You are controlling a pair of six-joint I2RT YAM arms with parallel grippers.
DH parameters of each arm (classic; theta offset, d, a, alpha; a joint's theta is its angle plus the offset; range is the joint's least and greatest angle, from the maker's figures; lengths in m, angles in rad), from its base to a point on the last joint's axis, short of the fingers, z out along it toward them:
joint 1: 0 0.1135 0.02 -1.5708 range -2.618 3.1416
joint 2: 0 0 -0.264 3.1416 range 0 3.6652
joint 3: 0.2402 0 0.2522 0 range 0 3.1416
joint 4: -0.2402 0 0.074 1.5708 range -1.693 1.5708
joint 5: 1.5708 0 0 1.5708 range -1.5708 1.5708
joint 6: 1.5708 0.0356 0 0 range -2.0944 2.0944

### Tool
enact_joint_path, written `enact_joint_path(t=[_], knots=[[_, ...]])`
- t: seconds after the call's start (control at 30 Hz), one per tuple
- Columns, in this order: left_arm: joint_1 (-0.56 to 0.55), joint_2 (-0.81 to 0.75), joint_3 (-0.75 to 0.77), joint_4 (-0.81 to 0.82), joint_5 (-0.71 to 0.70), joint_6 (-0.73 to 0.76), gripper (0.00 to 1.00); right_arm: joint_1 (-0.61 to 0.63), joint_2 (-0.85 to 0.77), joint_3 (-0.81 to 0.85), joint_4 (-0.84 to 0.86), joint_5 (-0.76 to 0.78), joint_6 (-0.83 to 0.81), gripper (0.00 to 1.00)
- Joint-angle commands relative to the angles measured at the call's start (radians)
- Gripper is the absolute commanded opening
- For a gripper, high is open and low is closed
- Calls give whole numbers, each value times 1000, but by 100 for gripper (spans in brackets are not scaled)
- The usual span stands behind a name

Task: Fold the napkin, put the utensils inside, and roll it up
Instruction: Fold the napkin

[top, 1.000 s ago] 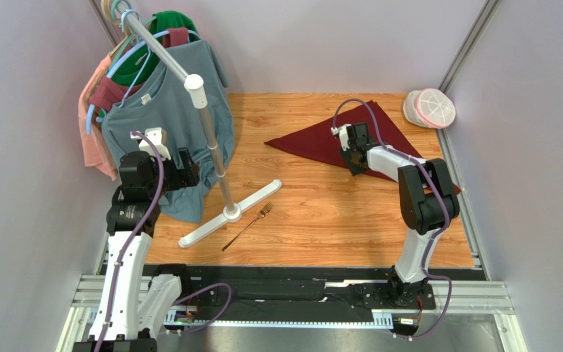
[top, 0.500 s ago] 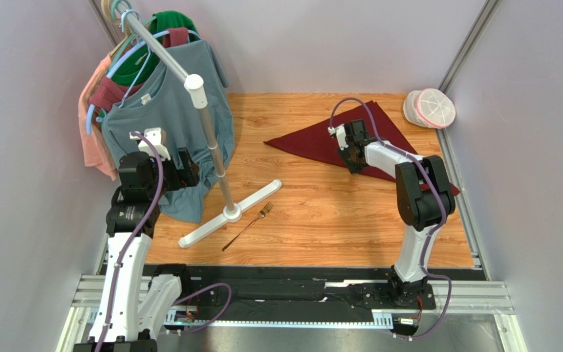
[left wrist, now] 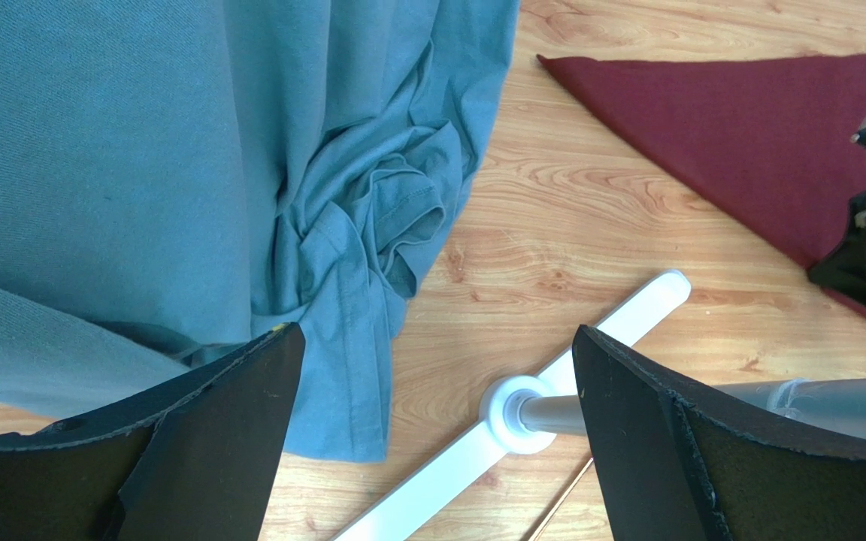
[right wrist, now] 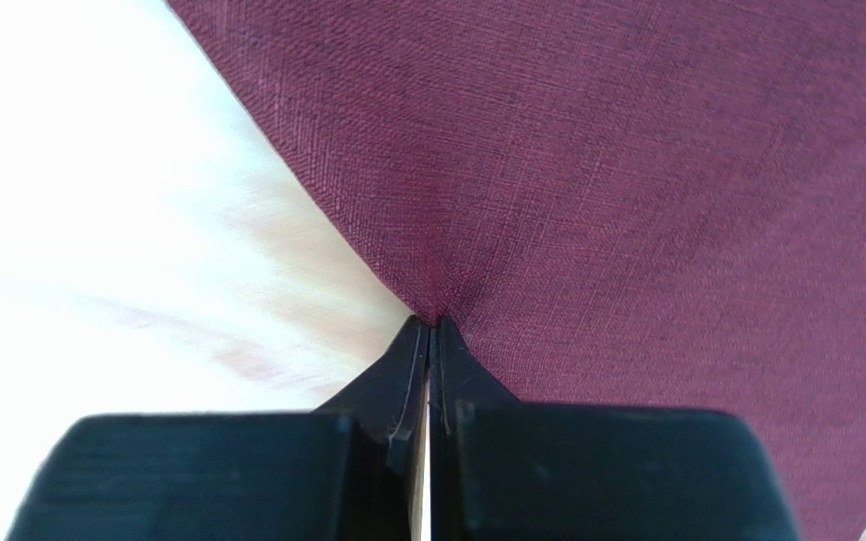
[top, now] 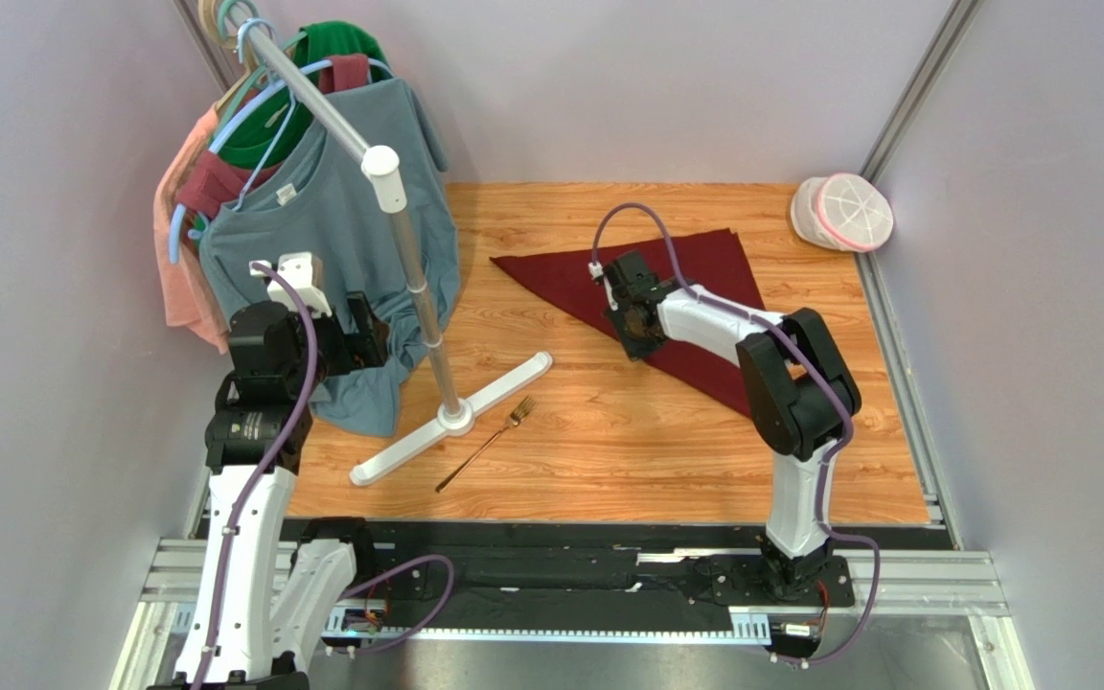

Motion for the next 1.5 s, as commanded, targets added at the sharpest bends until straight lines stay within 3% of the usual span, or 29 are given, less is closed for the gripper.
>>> enact_joint_path(t=[0.0, 0.13, 0.27, 0.3, 0.37, 0.4, 0.5, 0.7, 0.9, 1.47], knots=[[4, -17, 24, 23, 13, -19, 98, 112, -10, -62, -65, -48, 205, 0], [4, -17, 23, 20, 18, -22, 98, 163, -28, -86, -18, -132, 358, 0], [4, -14, 23, 18, 18, -22, 98, 183, -61, -82, -7, -141, 412, 3], [4, -14, 23, 18, 18, -23, 98, 180, -90, -74, -18, -137, 411, 13], [4, -11, 23, 18, 18, -20, 98, 167, -127, -68, -33, -118, 399, 23], [5, -9, 23, 18, 18, -20, 98, 143, -143, -63, -51, -105, 393, 34], [4, -8, 23, 17, 15, -17, 98, 57, -222, -62, -61, -103, 364, 44], [5, 4, 24, 15, 9, -11, 98, -191, -205, -25, -19, -140, 316, 39], [4, 17, 26, 11, -4, -5, 98, -329, -53, 105, -1, -175, 281, 37], [5, 32, 23, 15, -10, 0, 98, -439, 151, 316, 24, -177, 216, 37]])
